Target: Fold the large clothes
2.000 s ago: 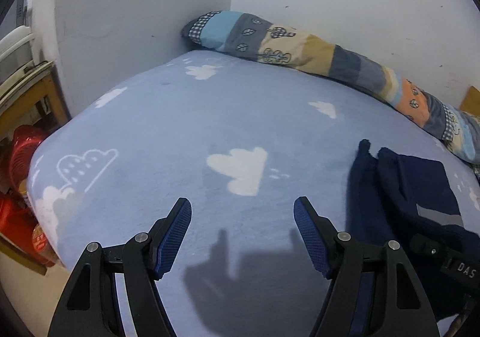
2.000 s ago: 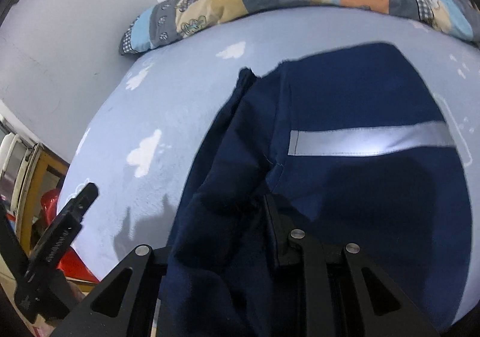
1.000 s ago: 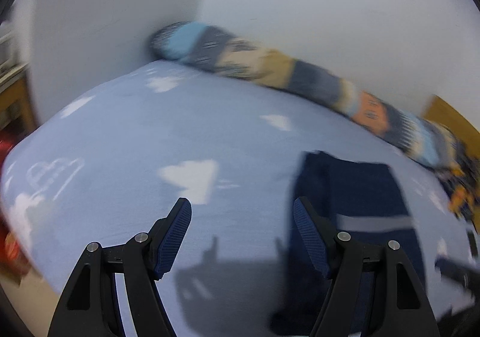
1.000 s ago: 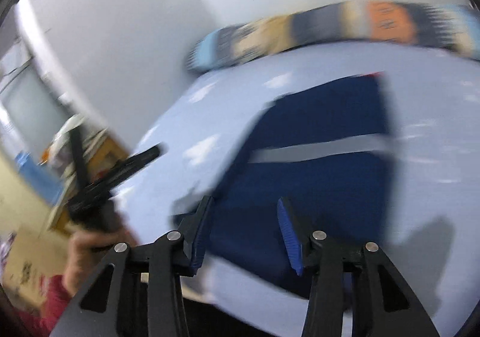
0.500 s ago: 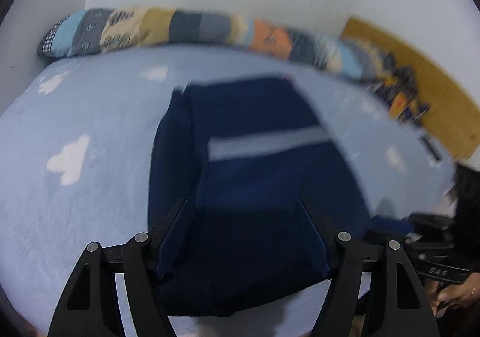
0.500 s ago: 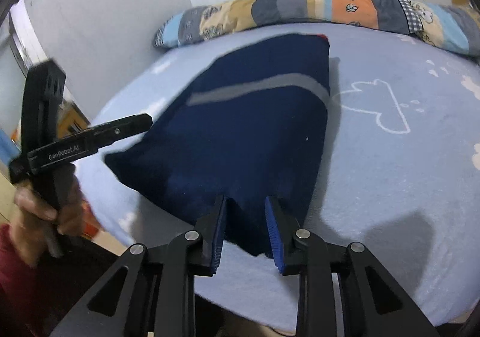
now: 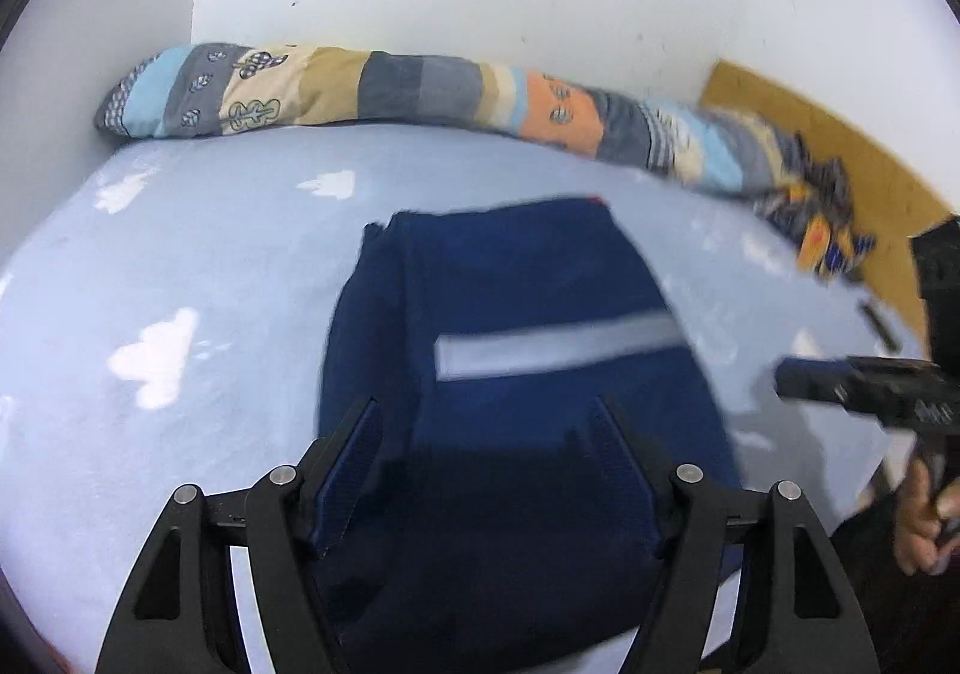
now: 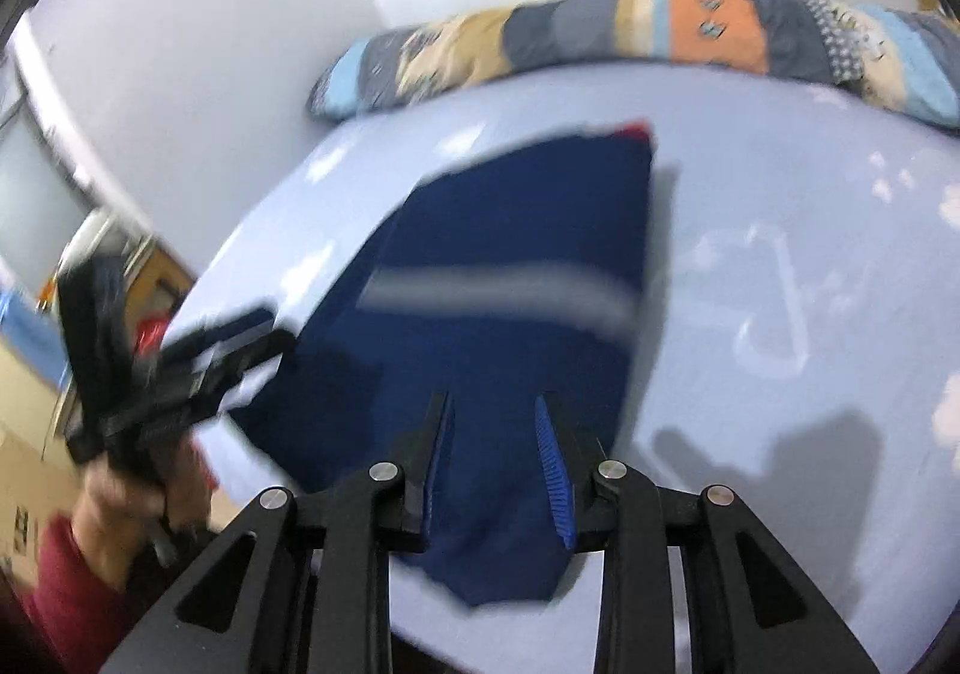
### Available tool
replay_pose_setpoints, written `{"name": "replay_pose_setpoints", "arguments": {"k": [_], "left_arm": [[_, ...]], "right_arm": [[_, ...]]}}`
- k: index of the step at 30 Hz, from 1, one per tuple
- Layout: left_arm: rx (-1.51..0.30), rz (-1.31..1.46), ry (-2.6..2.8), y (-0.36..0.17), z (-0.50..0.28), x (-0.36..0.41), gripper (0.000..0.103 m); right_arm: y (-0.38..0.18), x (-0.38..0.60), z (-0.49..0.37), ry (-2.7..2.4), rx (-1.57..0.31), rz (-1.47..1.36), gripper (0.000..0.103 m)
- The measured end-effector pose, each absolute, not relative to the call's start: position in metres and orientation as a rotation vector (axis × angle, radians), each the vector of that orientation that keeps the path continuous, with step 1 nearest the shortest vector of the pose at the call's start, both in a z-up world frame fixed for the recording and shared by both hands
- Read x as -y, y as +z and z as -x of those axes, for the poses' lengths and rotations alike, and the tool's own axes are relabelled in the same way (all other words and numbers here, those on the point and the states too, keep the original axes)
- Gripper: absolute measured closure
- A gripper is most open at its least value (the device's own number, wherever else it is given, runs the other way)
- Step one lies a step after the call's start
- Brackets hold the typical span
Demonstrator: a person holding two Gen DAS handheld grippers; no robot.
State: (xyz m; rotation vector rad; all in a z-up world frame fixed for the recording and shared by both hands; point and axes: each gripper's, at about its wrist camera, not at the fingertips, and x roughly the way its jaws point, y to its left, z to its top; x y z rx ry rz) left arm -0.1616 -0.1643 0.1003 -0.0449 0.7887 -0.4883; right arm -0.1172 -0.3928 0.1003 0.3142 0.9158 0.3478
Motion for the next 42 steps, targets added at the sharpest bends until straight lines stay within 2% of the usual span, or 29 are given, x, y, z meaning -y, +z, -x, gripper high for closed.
{"name": "replay_pose_setpoints", "arguments": {"k": [7, 12, 17, 22, 26, 30, 35, 42], "left_arm": [[-0.892, 0.119, -0.434, 0.07, 0.109, 0.183, 0.032], [-1.047, 0.112, -0.291, 0.033, 0.072, 0.182, 0.032], [-1.042, 0.074, -0.273, 0.031, 0.066, 0.186, 0.029], [-0.993, 0.105, -0.316, 0.042, 0.078, 0.185, 0.029], [-0.936, 0.112, -0.374, 0.055, 0.094, 0.183, 0.029], [-0.941, 0.072, -0.409, 0.052, 0.111, 0.178, 0.029], [-1.005, 0.006, -0.356, 0.034, 0.108, 0.181, 0.028], [-0.882, -0.051, -0.352, 0.064, 0.159, 0.185, 0.029]], "right_arm": [[0.097, 0.401, 0.009, 0.265, -0.92, -0.318, 0.071], [0.05, 0.395, -0.056, 0.254, -1.032, -0.35, 0.073], [0.012, 0.388, -0.072, 0.234, -1.125, -0.336, 0.073], [0.043, 0.391, -0.046, 0.282, -1.07, -0.32, 0.071], [0.067, 0.383, 0.01, 0.317, -1.034, -0.234, 0.071], [0.059, 0.371, 0.051, 0.323, -1.064, -0.178, 0.071], [0.024, 0.363, 0.043, 0.293, -1.143, -0.165, 0.07], [0.069, 0.36, 0.096, 0.352, -1.07, -0.158, 0.068]]}}
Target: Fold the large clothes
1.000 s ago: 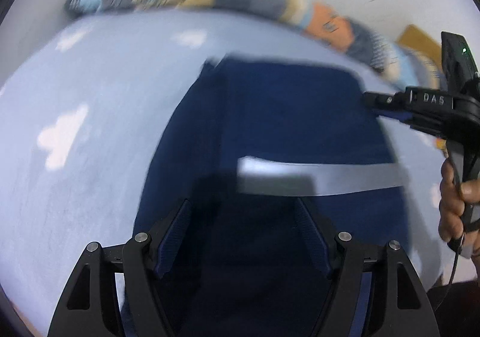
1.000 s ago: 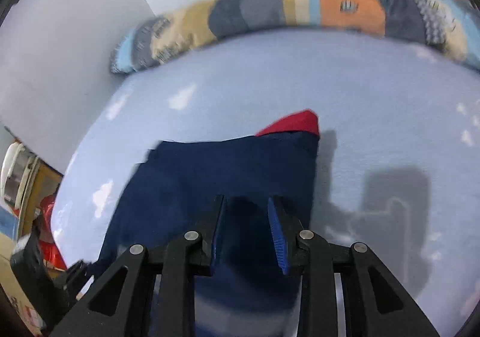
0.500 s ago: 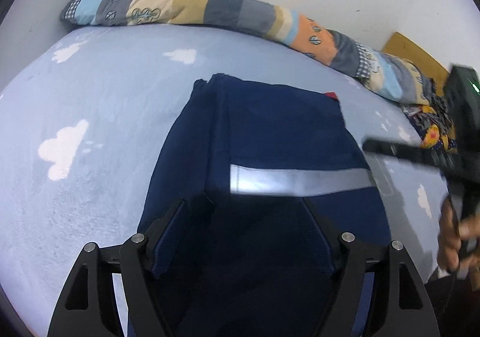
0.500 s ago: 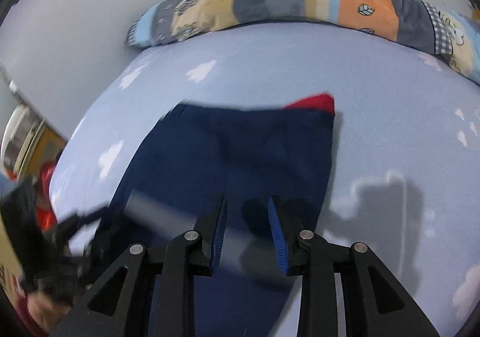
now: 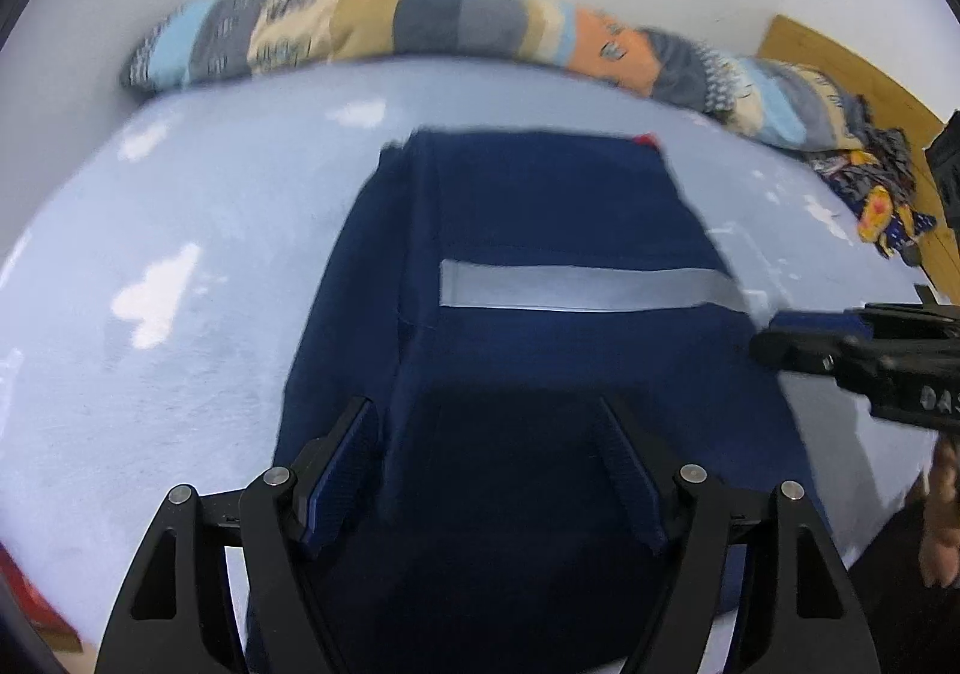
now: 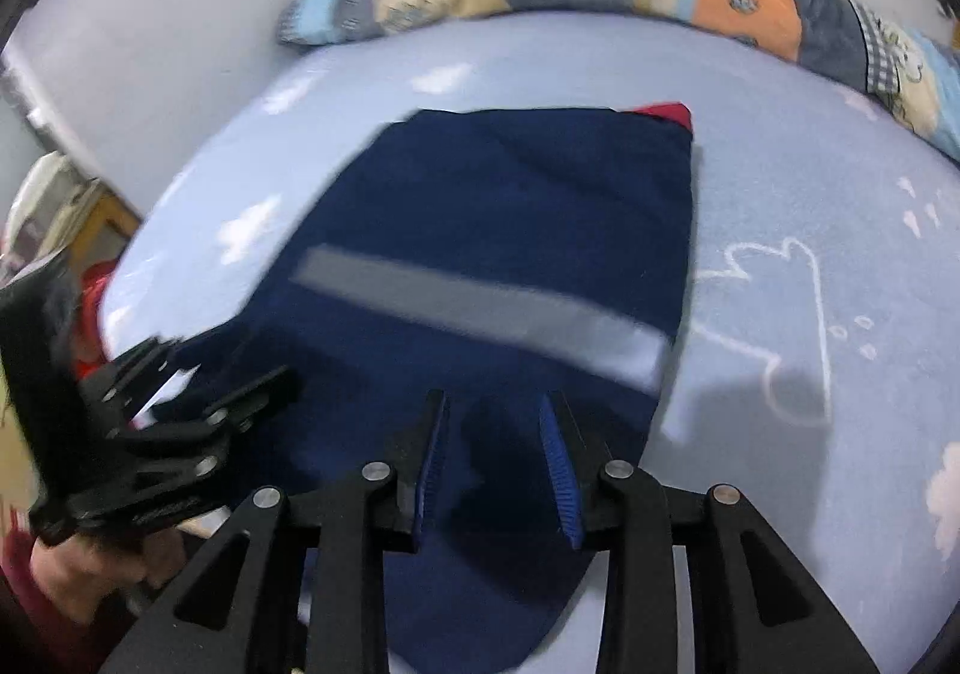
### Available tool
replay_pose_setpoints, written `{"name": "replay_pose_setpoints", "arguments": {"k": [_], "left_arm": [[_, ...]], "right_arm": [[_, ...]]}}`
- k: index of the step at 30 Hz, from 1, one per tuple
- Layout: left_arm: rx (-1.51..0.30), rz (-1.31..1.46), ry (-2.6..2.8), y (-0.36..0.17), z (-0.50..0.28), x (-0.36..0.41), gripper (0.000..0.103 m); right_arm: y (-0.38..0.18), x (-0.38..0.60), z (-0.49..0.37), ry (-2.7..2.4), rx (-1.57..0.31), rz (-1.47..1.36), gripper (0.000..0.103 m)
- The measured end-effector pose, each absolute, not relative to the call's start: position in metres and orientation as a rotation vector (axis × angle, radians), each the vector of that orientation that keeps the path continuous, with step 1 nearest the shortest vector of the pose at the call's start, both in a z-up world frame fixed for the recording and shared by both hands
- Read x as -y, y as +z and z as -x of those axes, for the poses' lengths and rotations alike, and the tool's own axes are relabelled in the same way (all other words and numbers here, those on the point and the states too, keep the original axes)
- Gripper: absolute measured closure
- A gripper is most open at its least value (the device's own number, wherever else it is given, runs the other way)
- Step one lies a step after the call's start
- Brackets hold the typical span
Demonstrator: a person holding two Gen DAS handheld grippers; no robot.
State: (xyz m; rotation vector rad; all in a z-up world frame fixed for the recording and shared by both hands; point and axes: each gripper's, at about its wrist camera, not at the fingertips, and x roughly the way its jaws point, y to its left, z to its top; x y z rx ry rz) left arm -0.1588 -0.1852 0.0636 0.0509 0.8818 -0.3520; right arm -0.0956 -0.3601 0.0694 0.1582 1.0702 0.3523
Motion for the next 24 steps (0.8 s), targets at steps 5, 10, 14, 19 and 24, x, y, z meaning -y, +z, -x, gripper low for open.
{"name": "replay_pose_setpoints", "arguments": {"k": [5, 10, 14, 19, 24], "left_arm": [[-0.834, -0.104, -0.345, 0.064, 0.207, 0.189, 0.029], [-0.823, -0.207, -0.325, 0.057, 0.226, 0.195, 0.029], [-0.824, -0.251, -0.316, 0.055, 0.227, 0.205, 0.029], [-0.826, -0.28, -0.312, 0.051, 0.223, 0.212, 0.028], [-0.825, -0.295, -0.313, 0.05, 0.22, 0.215, 0.027]], "right_arm": [[0.07, 0.349, 0.144, 0.38, -1.064, -0.139, 0.068], [0.041, 0.34, 0.147, 0.357, -1.104, -0.14, 0.067], [0.029, 0.339, 0.147, 0.351, -1.111, -0.151, 0.066], [0.024, 0.332, 0.145, 0.342, -1.1, -0.108, 0.065], [0.021, 0.329, 0.154, 0.342, -1.086, -0.109, 0.064]]}}
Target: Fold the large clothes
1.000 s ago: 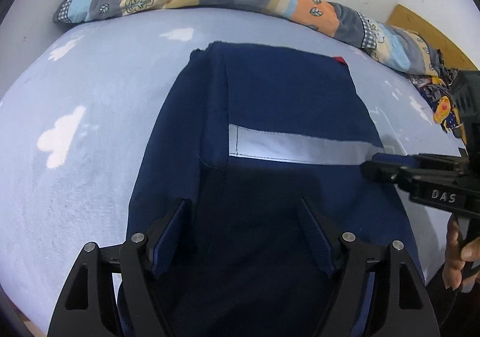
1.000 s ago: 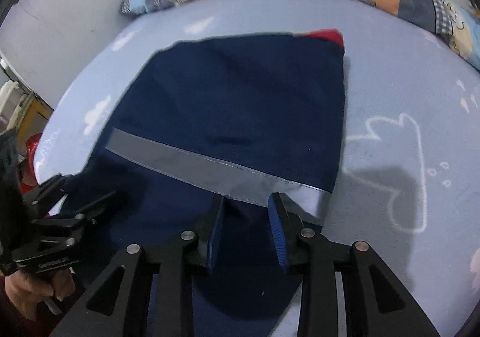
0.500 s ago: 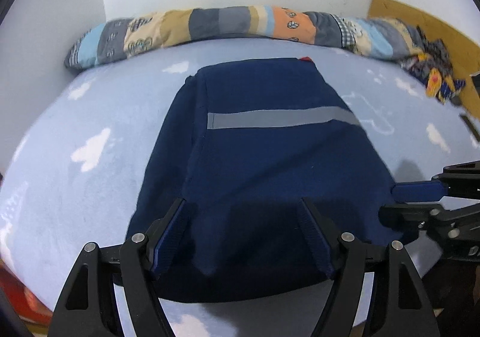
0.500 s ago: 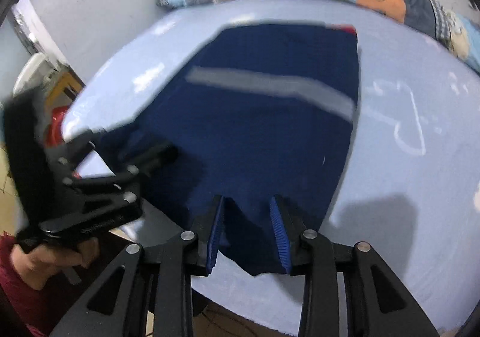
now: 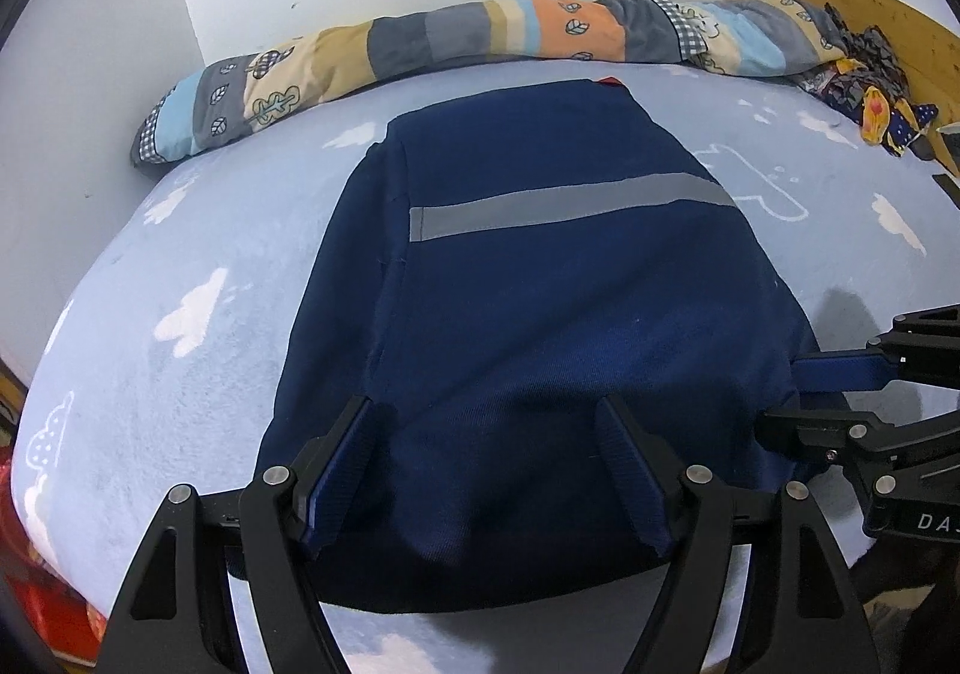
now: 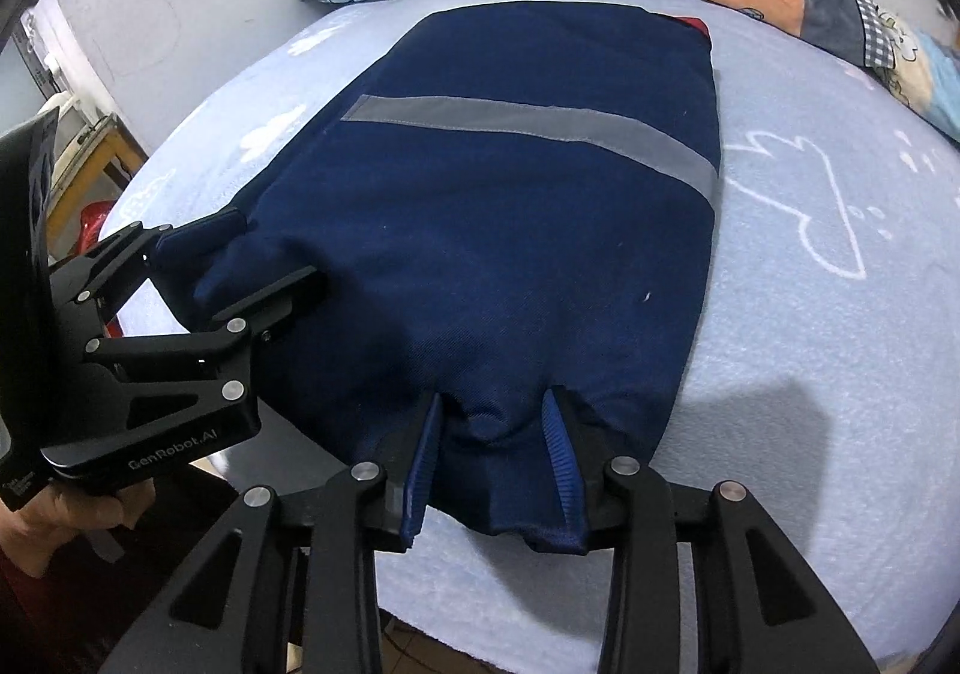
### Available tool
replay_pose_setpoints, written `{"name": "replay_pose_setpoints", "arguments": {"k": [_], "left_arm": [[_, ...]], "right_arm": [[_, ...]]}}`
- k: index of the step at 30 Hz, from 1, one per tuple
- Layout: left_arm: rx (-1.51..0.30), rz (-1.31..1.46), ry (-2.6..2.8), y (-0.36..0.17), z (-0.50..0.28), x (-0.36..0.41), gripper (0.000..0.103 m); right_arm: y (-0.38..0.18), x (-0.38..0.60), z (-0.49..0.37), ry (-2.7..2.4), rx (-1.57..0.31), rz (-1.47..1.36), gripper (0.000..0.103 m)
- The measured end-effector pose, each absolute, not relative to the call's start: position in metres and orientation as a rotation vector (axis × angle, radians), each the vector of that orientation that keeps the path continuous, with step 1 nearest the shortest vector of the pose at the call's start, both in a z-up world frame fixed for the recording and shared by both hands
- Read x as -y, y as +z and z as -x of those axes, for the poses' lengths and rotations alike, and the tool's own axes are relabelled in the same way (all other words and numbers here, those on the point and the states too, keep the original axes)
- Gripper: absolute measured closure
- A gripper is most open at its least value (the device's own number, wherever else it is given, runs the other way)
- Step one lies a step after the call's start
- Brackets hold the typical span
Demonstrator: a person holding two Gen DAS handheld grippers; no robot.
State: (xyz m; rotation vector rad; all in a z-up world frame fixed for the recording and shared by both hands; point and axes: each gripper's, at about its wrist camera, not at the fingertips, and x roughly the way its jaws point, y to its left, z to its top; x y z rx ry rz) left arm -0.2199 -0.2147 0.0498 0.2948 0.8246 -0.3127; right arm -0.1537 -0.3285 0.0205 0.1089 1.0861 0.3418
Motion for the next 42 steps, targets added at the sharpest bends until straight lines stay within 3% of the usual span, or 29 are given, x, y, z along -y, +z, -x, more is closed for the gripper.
{"name": "replay_pose_setpoints", "arguments": {"k": [13, 15, 20, 23, 33, 42], "left_arm": [[-0.819, -0.301, -0.313, 0.048, 0.217, 0.215, 0.027], [-0.816, -0.286, -0.318, 0.05, 0.217, 0.213, 0.027], [-0.8, -0.181, -0.366, 0.068, 0.218, 0.198, 0.029], [-0.791, -0.074, -0.39, 0.084, 0.216, 0.18, 0.028], [-0.937, 0.174, -0.329, 0.114, 0.158, 0.113, 0.018], [-1.199, 0.532, -0.332, 0.049, 0.054, 0.068, 0.019]], "right_arm": [[0.018, 0.335, 0.158, 0.352, -1.082, -0.126, 0.064], [0.024, 0.338, 0.158, 0.358, -1.092, -0.135, 0.061], [0.051, 0.359, 0.169, 0.431, -1.041, -0.259, 0.036], [0.063, 0.384, 0.174, 0.425, -1.007, -0.328, 0.035], [0.056, 0.471, 0.159, 0.378, -1.025, -0.58, 0.027], [0.029, 0.488, 0.091, 0.405, -1.093, -0.66, 0.024]]}}
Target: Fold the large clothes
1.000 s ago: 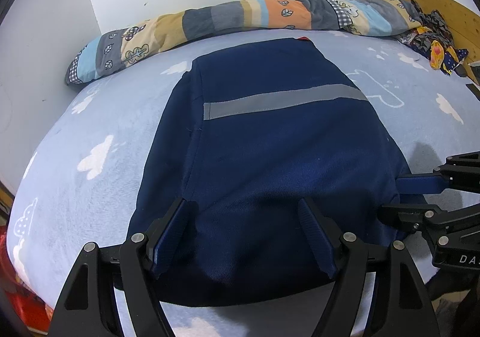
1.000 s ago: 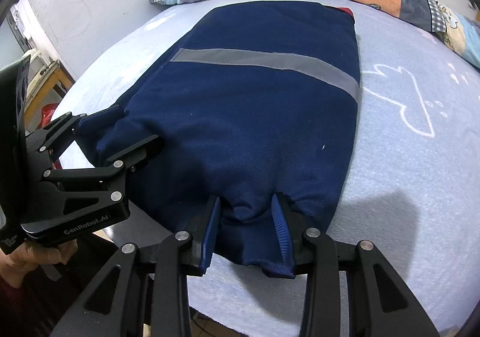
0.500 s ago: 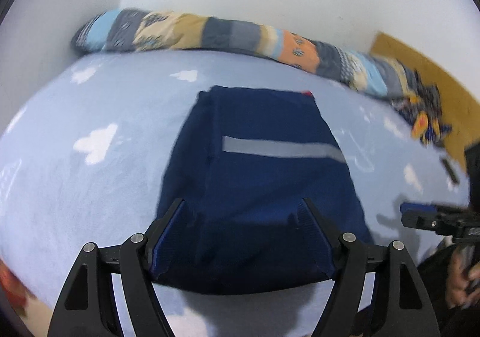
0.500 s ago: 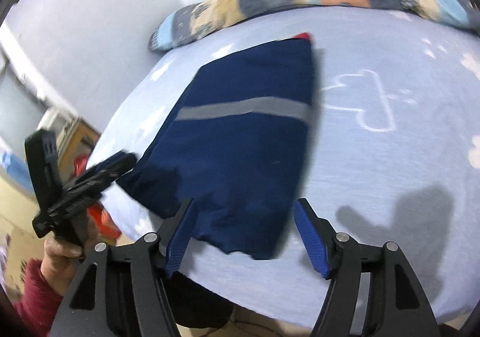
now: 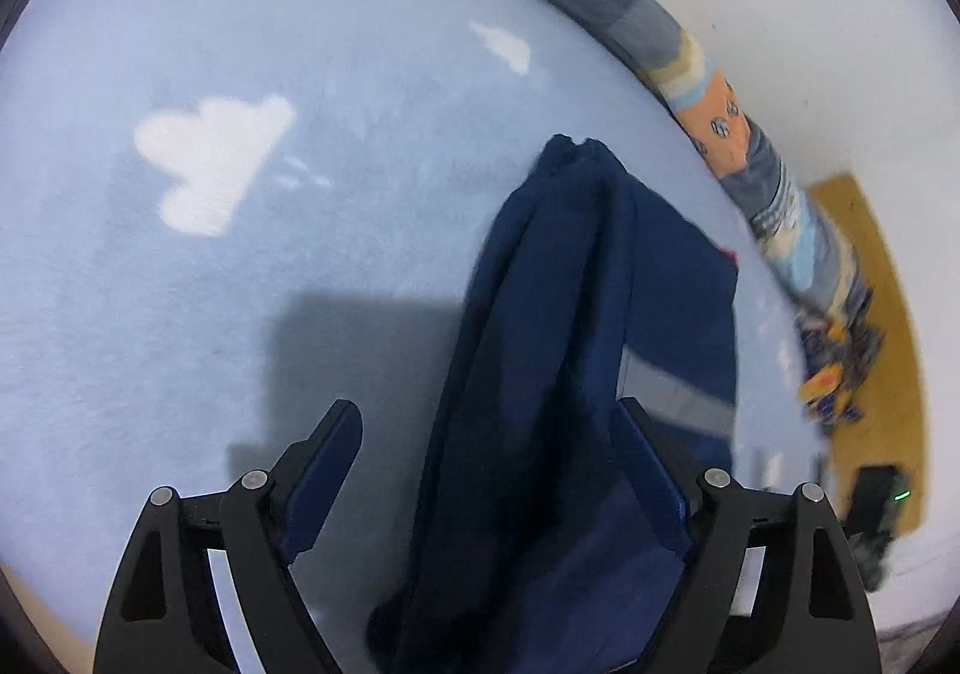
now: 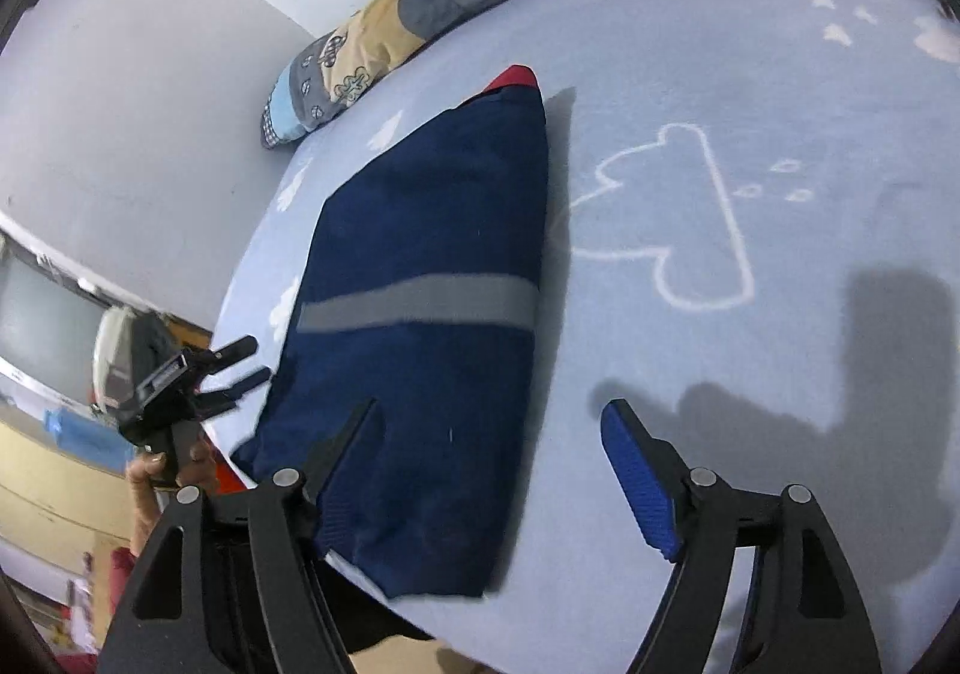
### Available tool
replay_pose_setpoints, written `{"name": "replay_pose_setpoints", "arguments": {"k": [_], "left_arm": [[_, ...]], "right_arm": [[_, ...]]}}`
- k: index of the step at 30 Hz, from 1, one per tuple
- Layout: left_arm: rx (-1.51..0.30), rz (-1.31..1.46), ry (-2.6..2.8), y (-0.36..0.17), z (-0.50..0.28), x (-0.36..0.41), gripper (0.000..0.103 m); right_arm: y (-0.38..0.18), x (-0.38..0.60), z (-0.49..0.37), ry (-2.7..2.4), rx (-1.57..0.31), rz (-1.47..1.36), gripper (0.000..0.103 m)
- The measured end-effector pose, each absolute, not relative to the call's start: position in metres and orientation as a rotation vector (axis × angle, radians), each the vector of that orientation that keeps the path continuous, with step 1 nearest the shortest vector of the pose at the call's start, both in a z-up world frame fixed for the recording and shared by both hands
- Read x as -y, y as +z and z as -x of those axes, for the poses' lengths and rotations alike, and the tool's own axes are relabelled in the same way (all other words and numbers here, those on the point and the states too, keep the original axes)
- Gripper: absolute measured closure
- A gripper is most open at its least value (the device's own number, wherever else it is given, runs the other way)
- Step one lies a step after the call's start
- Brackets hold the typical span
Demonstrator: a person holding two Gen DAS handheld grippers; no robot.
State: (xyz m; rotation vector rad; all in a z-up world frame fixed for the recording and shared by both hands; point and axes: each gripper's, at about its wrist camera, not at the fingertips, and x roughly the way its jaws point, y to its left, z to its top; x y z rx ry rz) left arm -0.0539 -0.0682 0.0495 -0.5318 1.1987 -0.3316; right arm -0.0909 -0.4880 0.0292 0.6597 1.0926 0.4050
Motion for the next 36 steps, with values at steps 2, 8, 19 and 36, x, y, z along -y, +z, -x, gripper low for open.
{"name": "replay_pose_setpoints", "arguments": {"k": [2, 8, 19, 36], "left_arm": [[-1.206, 0.573, -0.356, 0.045, 0.036, 0.064, 0.018], [-1.294, 0.594, -0.441, 0.018, 0.004, 0.071, 0.018], [-1.378, 0.673, -0.656, -0.031, -0.027, 0.096, 0.015], [-1.246, 0.398, -0.727, -0.017, -0.037, 0.18, 0.045]], "right_arm": [[0.021, 0.488, 0.08, 0.423, -1.1, -0.704, 0.023], [-0.003, 0.477, 0.052, 0.462, -1.146, -0.788, 0.023], [-0.031, 0.454, 0.028, 0.518, -1.224, -0.829, 0.022], [-0.002, 0.437, 0.023, 0.604, -1.121, -0.669, 0.051]]}}
